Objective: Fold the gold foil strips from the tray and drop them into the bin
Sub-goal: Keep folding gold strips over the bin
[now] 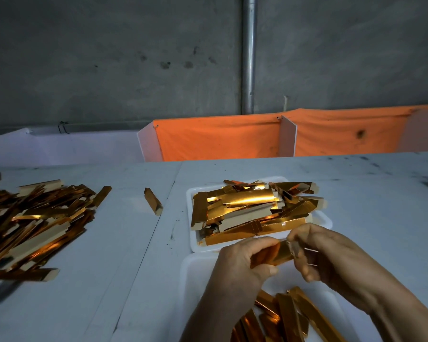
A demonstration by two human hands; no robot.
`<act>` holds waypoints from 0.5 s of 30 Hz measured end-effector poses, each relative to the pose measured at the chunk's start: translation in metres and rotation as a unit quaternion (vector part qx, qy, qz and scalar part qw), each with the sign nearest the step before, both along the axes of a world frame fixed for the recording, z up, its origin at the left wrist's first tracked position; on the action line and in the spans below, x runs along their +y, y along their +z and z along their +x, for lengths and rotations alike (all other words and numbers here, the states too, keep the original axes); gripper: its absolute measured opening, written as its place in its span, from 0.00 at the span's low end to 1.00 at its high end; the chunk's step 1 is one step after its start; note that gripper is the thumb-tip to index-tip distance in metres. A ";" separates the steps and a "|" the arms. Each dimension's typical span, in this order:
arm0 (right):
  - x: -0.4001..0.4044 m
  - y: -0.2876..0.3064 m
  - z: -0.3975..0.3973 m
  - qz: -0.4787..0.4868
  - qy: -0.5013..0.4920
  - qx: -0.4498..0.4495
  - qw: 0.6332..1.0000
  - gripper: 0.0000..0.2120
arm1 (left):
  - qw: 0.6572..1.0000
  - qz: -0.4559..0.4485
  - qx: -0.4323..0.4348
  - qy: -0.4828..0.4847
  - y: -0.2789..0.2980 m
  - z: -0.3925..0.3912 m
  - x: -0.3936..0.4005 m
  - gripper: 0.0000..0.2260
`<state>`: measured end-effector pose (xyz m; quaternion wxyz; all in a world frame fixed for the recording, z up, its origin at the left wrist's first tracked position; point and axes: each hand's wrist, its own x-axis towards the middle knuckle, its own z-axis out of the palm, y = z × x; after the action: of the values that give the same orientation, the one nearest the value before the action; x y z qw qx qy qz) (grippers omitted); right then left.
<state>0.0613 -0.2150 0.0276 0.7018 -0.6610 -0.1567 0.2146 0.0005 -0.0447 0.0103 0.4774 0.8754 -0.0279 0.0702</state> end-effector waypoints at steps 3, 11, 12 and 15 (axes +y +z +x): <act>0.003 -0.001 0.001 0.065 -0.002 0.075 0.995 0.10 | 1.000 -0.003 -0.002 0.002 0.001 -0.002 0.002 0.22; 0.002 -0.003 0.003 0.080 0.026 0.109 0.990 0.10 | 1.000 -0.007 0.000 -0.005 0.000 0.000 0.004 0.21; 0.002 -0.003 0.003 0.076 0.028 0.106 0.991 0.10 | 1.000 -0.006 0.001 -0.004 0.000 0.000 0.004 0.21; 0.003 -0.003 0.002 0.056 0.027 0.091 0.994 0.09 | 1.000 0.002 0.004 -0.005 0.000 0.000 0.004 0.21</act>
<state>0.0633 -0.2121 0.0250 0.7428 -0.5940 -0.1218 0.2838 0.0007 -0.0412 0.0100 0.4759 0.8766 -0.0308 0.0642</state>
